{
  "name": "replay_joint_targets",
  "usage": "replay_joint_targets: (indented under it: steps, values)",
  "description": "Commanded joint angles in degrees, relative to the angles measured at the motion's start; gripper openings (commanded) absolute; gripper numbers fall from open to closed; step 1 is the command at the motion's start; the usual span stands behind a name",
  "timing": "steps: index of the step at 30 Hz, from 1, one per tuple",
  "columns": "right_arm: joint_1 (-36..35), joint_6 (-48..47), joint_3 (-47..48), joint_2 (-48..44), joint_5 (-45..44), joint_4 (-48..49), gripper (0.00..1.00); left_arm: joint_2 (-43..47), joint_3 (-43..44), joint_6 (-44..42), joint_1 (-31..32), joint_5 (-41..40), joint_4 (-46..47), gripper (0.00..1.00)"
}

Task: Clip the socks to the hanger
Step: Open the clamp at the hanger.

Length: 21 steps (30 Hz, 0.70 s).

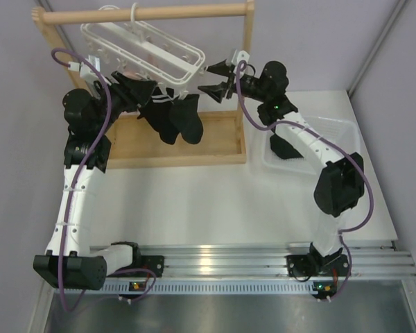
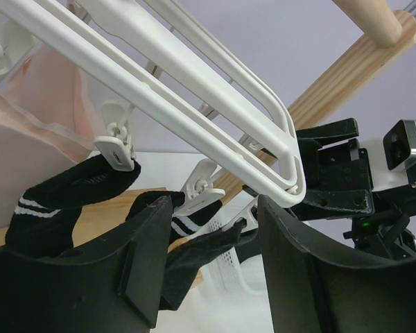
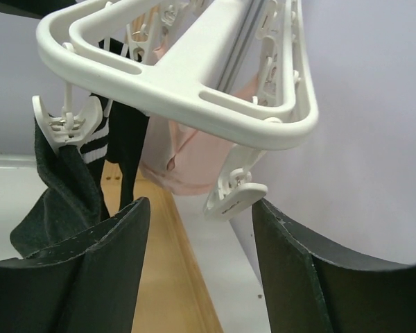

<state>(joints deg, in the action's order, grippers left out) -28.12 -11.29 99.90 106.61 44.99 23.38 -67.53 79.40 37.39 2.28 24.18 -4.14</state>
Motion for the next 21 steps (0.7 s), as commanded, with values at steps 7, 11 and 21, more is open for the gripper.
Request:
replay_joint_targets:
  steps: [7,11,21]
  values:
    - [-1.06,4.51,6.97,3.6,-1.66,4.4,0.54,1.61,0.15,0.06,-0.44,0.6,1.94,0.57]
    - [-1.06,6.45,8.3,4.31,-2.54,4.92,0.49,2.05,0.06,0.06,-0.44,0.51,1.51,0.56]
    - [-0.8,2.24,2.94,-1.22,-4.48,1.06,0.0,3.28,0.85,0.49,-1.14,-0.62,0.8,0.53]
